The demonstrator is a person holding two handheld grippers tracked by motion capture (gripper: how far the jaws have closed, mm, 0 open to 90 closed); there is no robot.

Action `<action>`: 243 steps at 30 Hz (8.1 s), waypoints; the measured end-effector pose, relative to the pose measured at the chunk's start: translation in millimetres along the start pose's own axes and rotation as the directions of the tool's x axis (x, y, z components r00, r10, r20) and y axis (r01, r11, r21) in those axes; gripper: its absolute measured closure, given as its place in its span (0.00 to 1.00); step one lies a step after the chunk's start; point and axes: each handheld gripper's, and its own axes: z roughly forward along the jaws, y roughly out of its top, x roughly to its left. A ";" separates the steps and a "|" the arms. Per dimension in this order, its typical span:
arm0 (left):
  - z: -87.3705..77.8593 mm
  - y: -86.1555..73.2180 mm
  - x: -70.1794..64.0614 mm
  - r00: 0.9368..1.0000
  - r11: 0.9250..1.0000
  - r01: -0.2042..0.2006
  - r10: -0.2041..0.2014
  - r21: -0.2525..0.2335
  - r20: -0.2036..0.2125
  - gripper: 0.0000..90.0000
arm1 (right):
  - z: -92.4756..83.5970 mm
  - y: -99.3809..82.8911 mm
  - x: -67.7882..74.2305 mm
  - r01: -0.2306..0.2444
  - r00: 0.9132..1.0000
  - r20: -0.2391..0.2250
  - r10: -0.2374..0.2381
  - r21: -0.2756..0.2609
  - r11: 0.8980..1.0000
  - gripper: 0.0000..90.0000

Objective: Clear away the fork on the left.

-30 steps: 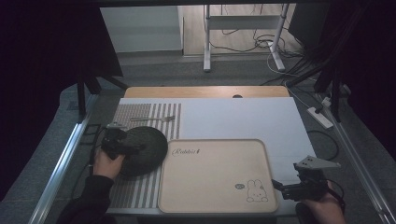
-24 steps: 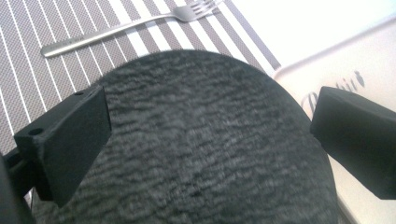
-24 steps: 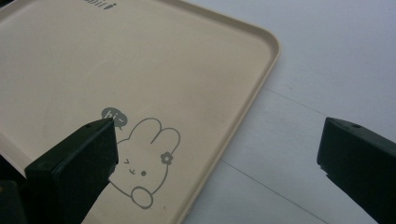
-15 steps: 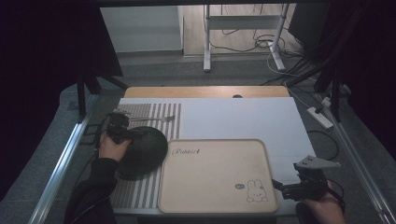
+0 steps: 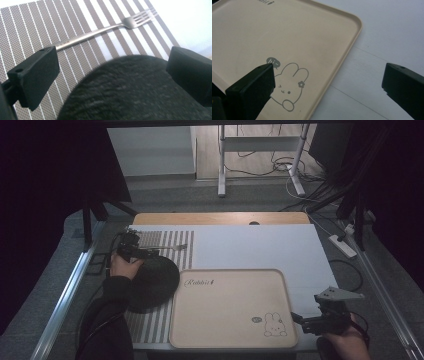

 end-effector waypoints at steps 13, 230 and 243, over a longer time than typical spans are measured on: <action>23.7 14.7 26.0 0.998 0.998 0.011 -0.008 0.056 -0.064 0.04 | -0.1 0.0 -0.7 -0.004 1.000 -0.004 0.004 0.001 1.000 0.00; -18.1 -53.3 -183.6 0.923 0.858 -0.378 0.319 0.348 0.216 0.96 | 0.4 1.0 5.7 0.066 0.998 -0.021 -0.066 0.002 0.998 0.00; 6.6 -55.6 -220.2 0.911 0.849 -0.398 0.318 0.349 0.264 0.96 | 0.7 1.0 6.6 0.079 0.997 -0.017 -0.079 0.009 0.997 0.00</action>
